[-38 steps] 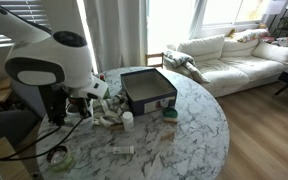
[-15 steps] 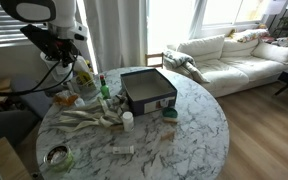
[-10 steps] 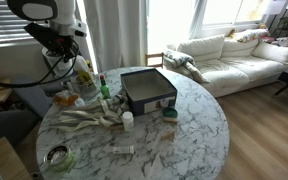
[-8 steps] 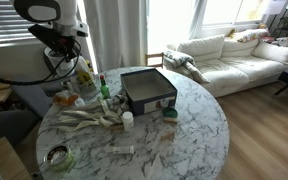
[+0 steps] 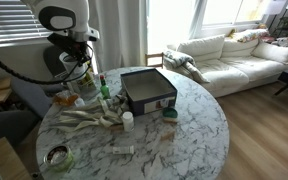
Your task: Put the silver cup in the plastic cup and put them in the clear case
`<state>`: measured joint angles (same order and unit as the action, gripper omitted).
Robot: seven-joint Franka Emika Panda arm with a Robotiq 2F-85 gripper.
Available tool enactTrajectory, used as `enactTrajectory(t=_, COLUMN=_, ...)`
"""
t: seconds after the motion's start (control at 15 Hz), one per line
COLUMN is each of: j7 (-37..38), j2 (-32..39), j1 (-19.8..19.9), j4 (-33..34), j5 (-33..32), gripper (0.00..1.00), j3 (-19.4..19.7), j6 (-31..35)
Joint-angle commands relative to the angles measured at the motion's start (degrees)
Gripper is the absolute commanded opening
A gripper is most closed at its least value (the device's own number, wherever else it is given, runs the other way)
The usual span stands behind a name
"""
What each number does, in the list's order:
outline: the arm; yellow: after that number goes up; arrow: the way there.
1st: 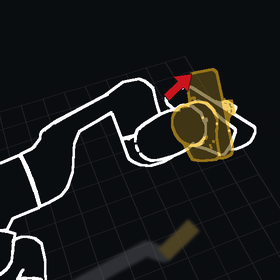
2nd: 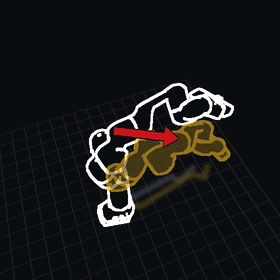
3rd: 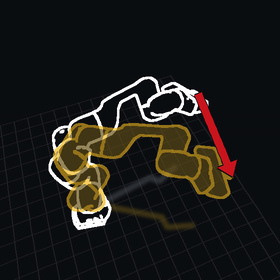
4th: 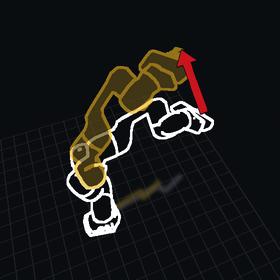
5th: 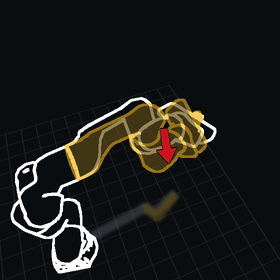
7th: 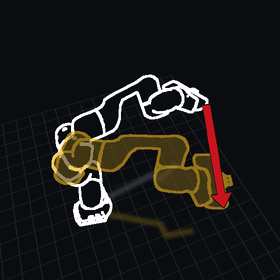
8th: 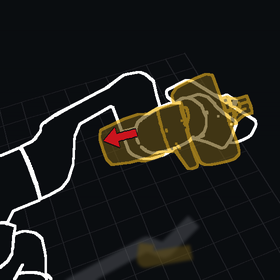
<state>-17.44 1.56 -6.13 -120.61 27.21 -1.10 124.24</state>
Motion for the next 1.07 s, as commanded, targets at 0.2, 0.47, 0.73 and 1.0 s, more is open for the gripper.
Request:
enactTrajectory(t=0.2, j7=2.05, j2=5.59, j1=0.58, j4=5.26, j5=-5.80, gripper=0.02, j3=-2.49, j6=-0.17)
enactTrajectory(t=0.47, j7=1.77, j2=7.57, j1=0.24, j4=5.87, j5=-6.18, gripper=0.02, j3=-4.25, j6=0.05)
enactTrajectory(t=0.73, j7=2.45, j2=9.09, j1=-0.14, j4=5.44, j5=-10.21, gripper=0.02, j3=-5.22, j6=1.90)
enactTrajectory(t=1.0, j7=3.23, j2=10.16, j1=-0.47, j4=4.98, j5=-13.26, gripper=0.02, j3=-5.87, j6=4.76)
